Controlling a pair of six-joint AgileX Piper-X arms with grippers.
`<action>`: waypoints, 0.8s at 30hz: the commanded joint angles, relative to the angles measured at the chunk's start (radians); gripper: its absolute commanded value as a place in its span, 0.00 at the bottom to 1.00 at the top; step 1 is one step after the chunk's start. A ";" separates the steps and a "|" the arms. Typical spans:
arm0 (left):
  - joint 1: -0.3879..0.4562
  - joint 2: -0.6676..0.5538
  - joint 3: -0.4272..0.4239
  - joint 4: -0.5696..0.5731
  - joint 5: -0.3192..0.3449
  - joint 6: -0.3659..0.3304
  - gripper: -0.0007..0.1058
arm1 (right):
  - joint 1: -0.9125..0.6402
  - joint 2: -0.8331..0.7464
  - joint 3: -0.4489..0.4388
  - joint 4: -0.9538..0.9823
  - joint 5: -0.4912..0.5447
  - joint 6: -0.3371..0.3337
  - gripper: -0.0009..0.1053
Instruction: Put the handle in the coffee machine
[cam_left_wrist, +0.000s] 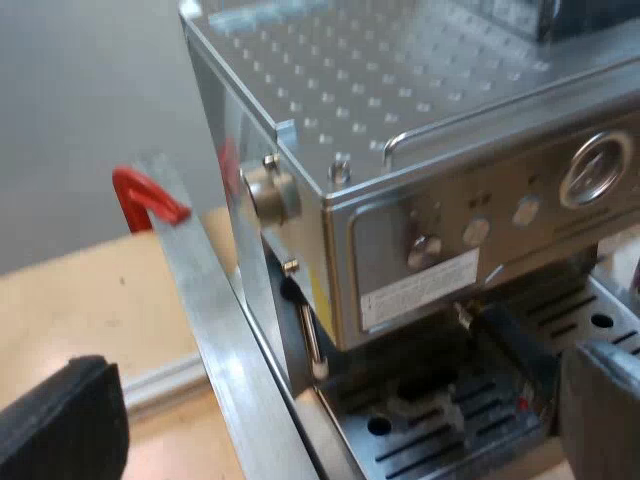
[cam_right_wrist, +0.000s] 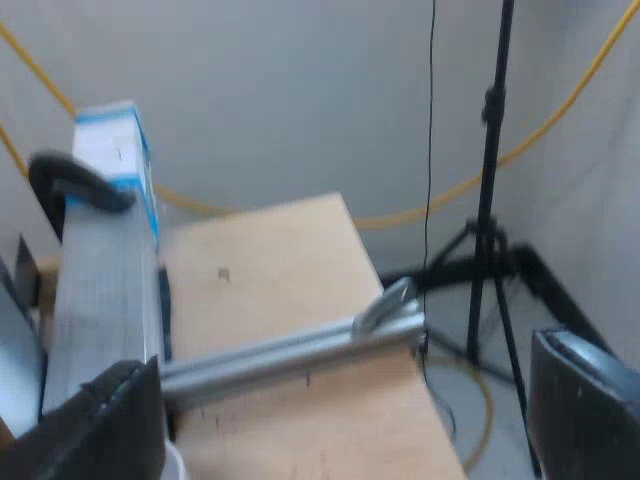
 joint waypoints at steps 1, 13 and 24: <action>0.002 -0.024 0.001 -0.006 0.005 -0.010 0.83 | -0.004 -0.070 0.014 -0.003 0.012 -0.036 0.72; 0.002 -0.278 0.117 -0.006 0.005 0.062 0.83 | -0.004 -0.407 0.072 0.069 -0.146 -0.130 0.72; 0.002 -0.499 0.249 0.129 0.027 0.114 0.83 | -0.004 -0.439 0.119 0.178 -0.168 -0.082 0.72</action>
